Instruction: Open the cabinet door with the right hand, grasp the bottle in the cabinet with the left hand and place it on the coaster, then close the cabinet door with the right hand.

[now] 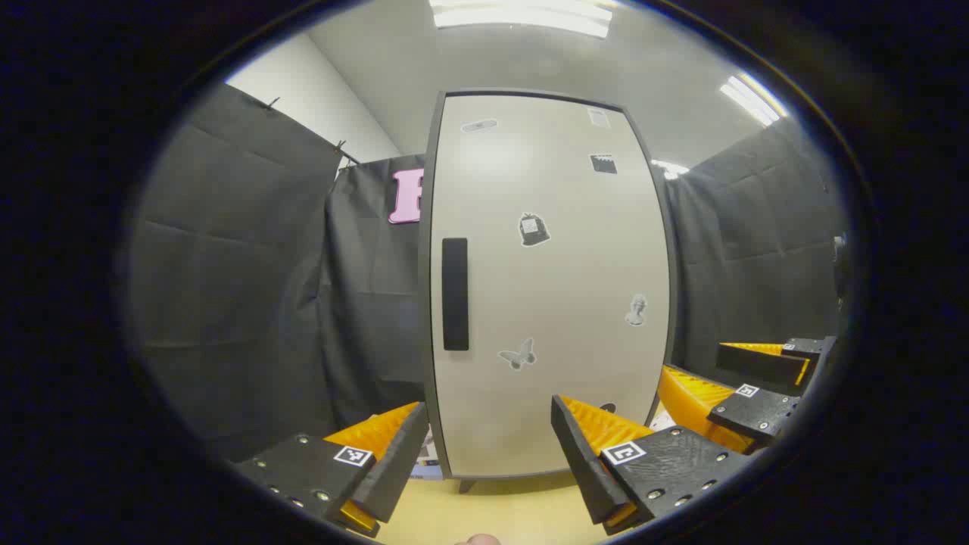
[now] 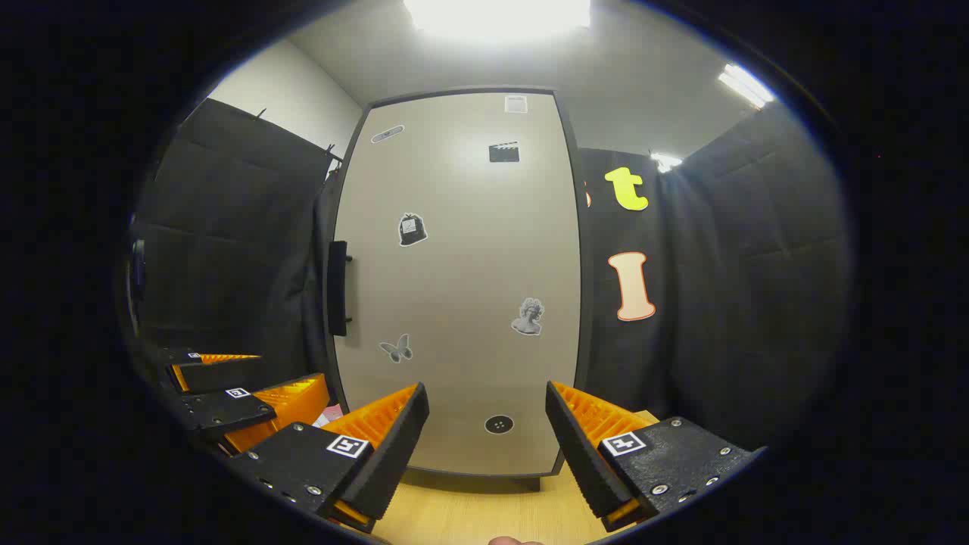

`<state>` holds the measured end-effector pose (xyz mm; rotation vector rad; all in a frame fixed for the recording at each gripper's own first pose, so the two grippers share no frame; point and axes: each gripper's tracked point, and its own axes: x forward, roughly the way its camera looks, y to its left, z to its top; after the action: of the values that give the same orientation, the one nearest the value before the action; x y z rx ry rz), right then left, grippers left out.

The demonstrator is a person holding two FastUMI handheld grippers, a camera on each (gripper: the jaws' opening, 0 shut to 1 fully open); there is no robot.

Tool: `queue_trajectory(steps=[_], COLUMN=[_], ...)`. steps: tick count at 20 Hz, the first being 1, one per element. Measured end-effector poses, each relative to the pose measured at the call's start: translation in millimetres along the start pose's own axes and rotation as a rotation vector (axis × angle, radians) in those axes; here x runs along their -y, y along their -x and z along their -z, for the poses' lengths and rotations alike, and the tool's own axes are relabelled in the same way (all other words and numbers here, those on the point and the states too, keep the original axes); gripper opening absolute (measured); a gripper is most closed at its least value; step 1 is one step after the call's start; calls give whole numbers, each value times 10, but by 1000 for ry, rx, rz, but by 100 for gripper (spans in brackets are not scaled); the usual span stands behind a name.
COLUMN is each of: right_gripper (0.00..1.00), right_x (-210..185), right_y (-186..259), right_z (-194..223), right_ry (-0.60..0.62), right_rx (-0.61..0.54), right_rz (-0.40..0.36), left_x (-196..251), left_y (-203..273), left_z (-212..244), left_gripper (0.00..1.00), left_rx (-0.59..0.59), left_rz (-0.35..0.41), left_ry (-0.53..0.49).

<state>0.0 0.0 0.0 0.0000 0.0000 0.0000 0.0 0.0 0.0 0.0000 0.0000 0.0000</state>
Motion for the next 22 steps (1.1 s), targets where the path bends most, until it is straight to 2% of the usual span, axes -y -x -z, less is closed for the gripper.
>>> queue_trajectory(steps=[3,5,9,10,12,13,16,19,22], right_gripper=[96,96,96,96,96,96,96,96,96], right_x=[16,-4,-36,-38,-14,-8,-1,26,42], right_y=[-5,-33,-42,-47,-66,-78,-101,-102,-123], right_z=[105,178,164,145,96,69,36,34,17], right_ry=[1,-1,18,24,21,16,11,13,-1], right_rx=[-30,-53,-45,-40,-31,-25,-17,-16,-18], right_rz=[-4,-9,-21,-24,-14,-12,-12,-2,11], left_x=[-52,-87,-100,-90,-47,-40,4,57,12], left_y=[1,4,-10,-26,-59,-85,-156,-180,-222], left_z=[39,48,159,190,213,205,173,143,176], left_gripper=[91,96,94,96,94,97,96,94,94], left_rx=[-13,-9,-33,-40,-49,-50,-42,-35,-55], left_rz=[-10,-20,-15,-14,1,3,16,36,22], left_ry=[15,18,3,19,57,54,5,19,4])
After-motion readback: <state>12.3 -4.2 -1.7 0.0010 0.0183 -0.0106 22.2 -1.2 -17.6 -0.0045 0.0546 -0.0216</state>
